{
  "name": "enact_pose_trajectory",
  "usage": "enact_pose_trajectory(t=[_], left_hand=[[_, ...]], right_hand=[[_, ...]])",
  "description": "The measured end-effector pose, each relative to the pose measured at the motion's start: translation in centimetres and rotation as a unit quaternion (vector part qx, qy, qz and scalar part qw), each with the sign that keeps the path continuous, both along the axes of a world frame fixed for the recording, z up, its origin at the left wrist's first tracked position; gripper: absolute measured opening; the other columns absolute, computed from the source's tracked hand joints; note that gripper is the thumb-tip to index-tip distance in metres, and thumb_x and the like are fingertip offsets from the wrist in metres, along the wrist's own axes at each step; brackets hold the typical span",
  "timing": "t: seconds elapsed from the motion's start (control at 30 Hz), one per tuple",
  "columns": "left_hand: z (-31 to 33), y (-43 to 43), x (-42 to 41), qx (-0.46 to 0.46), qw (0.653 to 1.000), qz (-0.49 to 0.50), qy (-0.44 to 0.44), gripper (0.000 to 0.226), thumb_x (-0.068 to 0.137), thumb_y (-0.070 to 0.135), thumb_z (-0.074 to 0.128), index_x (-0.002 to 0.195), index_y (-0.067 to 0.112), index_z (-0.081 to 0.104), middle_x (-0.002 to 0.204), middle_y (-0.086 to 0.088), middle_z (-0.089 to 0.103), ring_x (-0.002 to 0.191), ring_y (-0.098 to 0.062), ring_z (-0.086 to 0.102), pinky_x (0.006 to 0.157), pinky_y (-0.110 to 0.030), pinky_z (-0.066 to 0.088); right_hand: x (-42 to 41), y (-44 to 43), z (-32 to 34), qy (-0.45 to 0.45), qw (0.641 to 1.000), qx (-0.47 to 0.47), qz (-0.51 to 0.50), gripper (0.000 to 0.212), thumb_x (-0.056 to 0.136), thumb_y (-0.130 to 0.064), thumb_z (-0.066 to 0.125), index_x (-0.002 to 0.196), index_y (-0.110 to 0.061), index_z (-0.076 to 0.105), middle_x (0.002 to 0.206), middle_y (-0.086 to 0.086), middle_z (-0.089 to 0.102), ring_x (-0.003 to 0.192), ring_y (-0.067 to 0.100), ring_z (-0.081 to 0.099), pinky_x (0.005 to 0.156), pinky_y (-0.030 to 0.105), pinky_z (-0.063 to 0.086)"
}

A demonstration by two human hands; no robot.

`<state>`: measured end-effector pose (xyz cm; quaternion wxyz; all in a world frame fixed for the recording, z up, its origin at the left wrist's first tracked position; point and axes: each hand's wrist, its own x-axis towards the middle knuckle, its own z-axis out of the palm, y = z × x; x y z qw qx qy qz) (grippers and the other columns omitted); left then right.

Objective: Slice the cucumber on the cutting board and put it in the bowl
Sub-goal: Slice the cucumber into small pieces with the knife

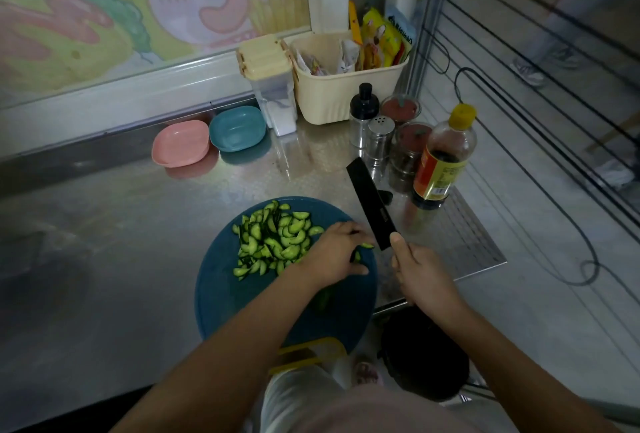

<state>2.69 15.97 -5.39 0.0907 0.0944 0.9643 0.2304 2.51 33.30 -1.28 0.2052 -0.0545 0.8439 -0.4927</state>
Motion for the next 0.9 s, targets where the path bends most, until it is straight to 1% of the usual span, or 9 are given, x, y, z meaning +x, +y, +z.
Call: enact_pose_trajectory(t=[0.13, 0.3, 0.4, 0.47, 0.57, 0.63, 0.73, 0.8, 0.9], left_hand=[[0.9, -1.0, -1.8, -0.006, 0.999, -0.002, -0.039, 0.033, 0.077, 0.02, 0.074, 0.109, 0.02, 0.065, 0.117, -0.002, 0.054, 0.11, -0.018, 0.041, 0.089, -0.022, 0.029], [1.2, -3.9, -2.6, -0.018, 0.996, 0.086, 0.01, 0.016, 0.081, 0.013, 0.069, 0.097, 0.014, 0.069, 0.108, -0.005, 0.063, 0.11, -0.022, 0.047, 0.091, -0.019, 0.029], [1.7, -5.0, -2.2, -0.022, 0.992, 0.124, 0.018, 0.017, 0.081, 0.01, 0.067, 0.098, 0.012, 0.069, 0.108, -0.008, 0.061, 0.11, -0.023, 0.047, 0.092, -0.023, 0.034], [2.1, -4.8, -1.4, -0.024, 0.982, 0.18, 0.051, 0.021, 0.081, 0.005, 0.064, 0.101, 0.01, 0.067, 0.108, -0.01, 0.058, 0.108, -0.025, 0.048, 0.09, -0.027, 0.038], [3.2, -3.8, 0.0, 0.014, 0.942, 0.303, 0.142, 0.027, 0.078, -0.002, 0.058, 0.104, 0.005, 0.061, 0.108, -0.012, 0.052, 0.103, -0.025, 0.049, 0.087, -0.024, 0.037], [4.2, -3.0, 1.0, 0.043, 0.921, 0.329, 0.203, 0.034, 0.074, -0.004, 0.059, 0.106, 0.006, 0.057, 0.109, -0.012, 0.048, 0.103, -0.025, 0.047, 0.089, -0.024, 0.037], [5.0, -2.3, 2.4, 0.018, 0.943, 0.244, 0.226, 0.055, 0.072, -0.002, 0.061, 0.124, 0.013, 0.051, 0.127, -0.013, 0.04, 0.12, -0.028, 0.037, 0.105, -0.038, 0.035], [4.8, -1.8, 3.3, -0.037, 0.966, 0.155, 0.204, 0.07, 0.073, 0.004, 0.063, 0.137, 0.022, 0.042, 0.144, -0.015, 0.027, 0.135, -0.035, 0.02, 0.112, -0.045, 0.021], [3.8, -1.2, 4.1, -0.129, 0.975, 0.046, 0.176, 0.085, 0.074, 0.013, 0.064, 0.146, 0.034, 0.025, 0.155, -0.015, 0.007, 0.14, -0.04, -0.001, 0.111, -0.055, 0.006]], right_hand=[[0.2, 0.1, 0.1, 0.018, 1.0, 0.019, 0.013, 0.054, 0.098, -0.046, 0.03, 0.06, -0.013, 0.049, 0.053, 0.002, 0.048, 0.052, 0.019, 0.049, 0.059, 0.033, 0.041], [0.1, -0.1, 0.1, 0.014, 0.999, 0.031, 0.016, 0.053, 0.098, -0.046, 0.03, 0.061, -0.013, 0.05, 0.055, 0.003, 0.051, 0.057, 0.021, 0.053, 0.064, 0.035, 0.045], [0.0, -0.3, -0.2, 0.02, 0.998, 0.053, 0.031, 0.052, 0.098, -0.046, 0.03, 0.061, -0.015, 0.05, 0.058, 0.003, 0.052, 0.06, 0.019, 0.053, 0.065, 0.035, 0.044], [0.0, -0.5, -0.5, 0.028, 0.996, 0.072, 0.043, 0.051, 0.098, -0.047, 0.031, 0.064, -0.015, 0.053, 0.061, 0.004, 0.055, 0.062, 0.019, 0.056, 0.064, 0.034, 0.043], [-0.1, -0.7, -0.8, 0.05, 0.991, 0.113, 0.056, 0.051, 0.096, -0.05, 0.032, 0.074, -0.013, 0.059, 0.068, 0.006, 0.061, 0.066, 0.019, 0.06, 0.065, 0.034, 0.045], [-0.5, -0.5, -0.8, 0.079, 0.983, 0.149, 0.073, 0.051, 0.093, -0.055, 0.035, 0.079, -0.014, 0.061, 0.07, 0.005, 0.063, 0.068, 0.02, 0.061, 0.067, 0.037, 0.05], [-1.0, -0.2, -0.5, 0.153, 0.957, 0.21, 0.128, 0.045, 0.09, -0.057, 0.045, 0.09, -0.017, 0.064, 0.077, 0.005, 0.066, 0.074, 0.023, 0.063, 0.066, 0.037, 0.05], [-1.3, -0.2, 0.0, 0.203, 0.933, 0.243, 0.17, 0.04, 0.089, -0.055, 0.05, 0.1, -0.019, 0.063, 0.086, 0.004, 0.067, 0.081, 0.023, 0.063, 0.066, 0.033, 0.046], [-1.4, -0.7, 0.8, 0.263, 0.9, 0.278, 0.207, 0.04, 0.089, -0.054, 0.05, 0.111, -0.023, 0.061, 0.099, 0.001, 0.065, 0.089, 0.019, 0.062, 0.067, 0.029, 0.041]])
